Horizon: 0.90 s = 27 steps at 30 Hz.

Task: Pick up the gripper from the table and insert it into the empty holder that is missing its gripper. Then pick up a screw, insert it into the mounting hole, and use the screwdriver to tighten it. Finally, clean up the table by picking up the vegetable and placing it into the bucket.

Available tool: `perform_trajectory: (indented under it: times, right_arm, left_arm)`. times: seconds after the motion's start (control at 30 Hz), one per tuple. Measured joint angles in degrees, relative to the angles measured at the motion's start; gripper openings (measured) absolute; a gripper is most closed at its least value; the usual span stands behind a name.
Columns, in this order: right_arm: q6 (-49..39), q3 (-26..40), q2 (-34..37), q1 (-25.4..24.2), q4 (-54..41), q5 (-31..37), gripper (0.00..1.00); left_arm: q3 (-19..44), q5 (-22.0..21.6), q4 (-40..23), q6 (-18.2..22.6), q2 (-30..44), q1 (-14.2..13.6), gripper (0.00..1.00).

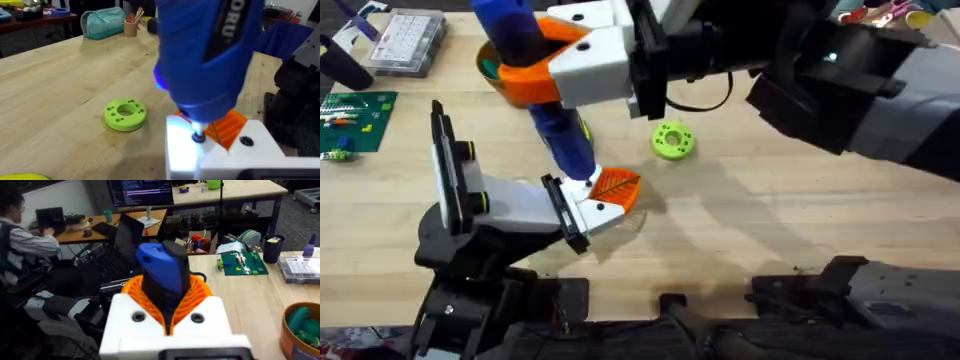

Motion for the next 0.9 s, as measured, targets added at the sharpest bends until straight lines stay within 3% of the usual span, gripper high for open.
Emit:
perform_trajectory:
  times: [0.57,0.77,0.9]
  right_arm:
    - [-1.2,0.0,0.0,-0.2,-1.5,-0.2,0.027]
    - [2.6,-0.1,0.5,-0.8,11.7,0.0,0.027]
    - [4.9,3.5,0.5,-2.6,12.7,0.0,0.027]
  left_arm:
    - [0.0,0.3,-0.1,-1.5,0.0,0.1,0.017]
    - [0.0,0.2,-0.1,-1.0,0.0,0.1,0.017]
    - [0.0,0.2,-0.1,-0.8,0.0,0.1,0.017]
